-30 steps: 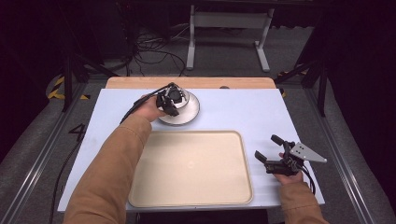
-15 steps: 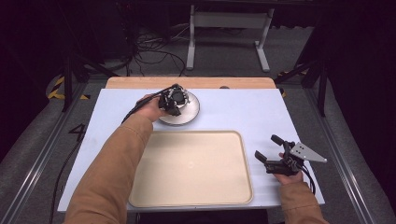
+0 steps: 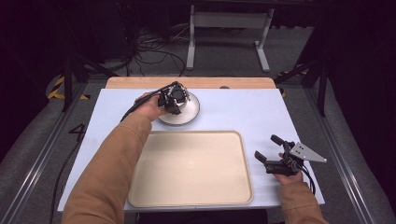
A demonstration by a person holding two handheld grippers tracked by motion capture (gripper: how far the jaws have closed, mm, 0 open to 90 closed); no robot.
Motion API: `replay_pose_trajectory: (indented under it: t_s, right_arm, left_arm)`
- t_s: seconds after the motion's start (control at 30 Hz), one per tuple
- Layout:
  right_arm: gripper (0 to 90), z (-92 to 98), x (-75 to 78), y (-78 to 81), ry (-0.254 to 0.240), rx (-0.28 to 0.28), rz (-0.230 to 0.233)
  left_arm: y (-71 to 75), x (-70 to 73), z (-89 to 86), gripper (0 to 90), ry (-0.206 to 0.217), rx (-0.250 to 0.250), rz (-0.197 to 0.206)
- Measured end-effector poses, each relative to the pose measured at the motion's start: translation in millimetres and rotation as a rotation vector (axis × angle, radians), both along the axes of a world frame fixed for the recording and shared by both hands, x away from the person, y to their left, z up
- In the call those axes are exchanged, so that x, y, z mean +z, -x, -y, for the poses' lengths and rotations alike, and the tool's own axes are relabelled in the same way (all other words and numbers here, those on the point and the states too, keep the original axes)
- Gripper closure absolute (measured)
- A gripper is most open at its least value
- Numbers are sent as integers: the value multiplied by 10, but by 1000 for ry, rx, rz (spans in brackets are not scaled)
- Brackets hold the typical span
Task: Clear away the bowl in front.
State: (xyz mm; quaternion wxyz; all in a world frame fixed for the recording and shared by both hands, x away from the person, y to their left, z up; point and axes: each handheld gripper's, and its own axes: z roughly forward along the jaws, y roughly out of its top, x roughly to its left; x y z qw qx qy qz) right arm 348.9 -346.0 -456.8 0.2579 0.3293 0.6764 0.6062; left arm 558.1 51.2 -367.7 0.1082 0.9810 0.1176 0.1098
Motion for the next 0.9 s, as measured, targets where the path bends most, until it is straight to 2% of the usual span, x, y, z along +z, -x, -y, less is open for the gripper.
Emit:
replay_pose_trajectory:
  t_s: [0.07,0.23,0.4,0.43,0.6,0.77,0.9]
  right_arm:
    - [15,1,0,-1,-3,-1,-2]
    - [15,1,0,-1,-2,0,-2]
    - [17,2,0,-3,-2,-1,-2]
    - [18,1,0,-3,-2,-1,-3]
    - [19,1,1,-9,-1,-1,-7]
    - [19,1,1,-10,0,1,-8]
    - [20,0,1,-11,-1,1,-10]
  left_arm:
    - [26,60,-5,838,2,-4,12]
    - [107,204,-22,838,7,-22,13]
    - [213,339,-26,838,-14,-39,1]
    - [230,350,-27,838,-5,-47,6]
    - [372,482,-16,837,-17,-82,11]
    - [492,587,-20,837,-31,-108,13]
    - [567,630,-29,838,-23,-116,9]
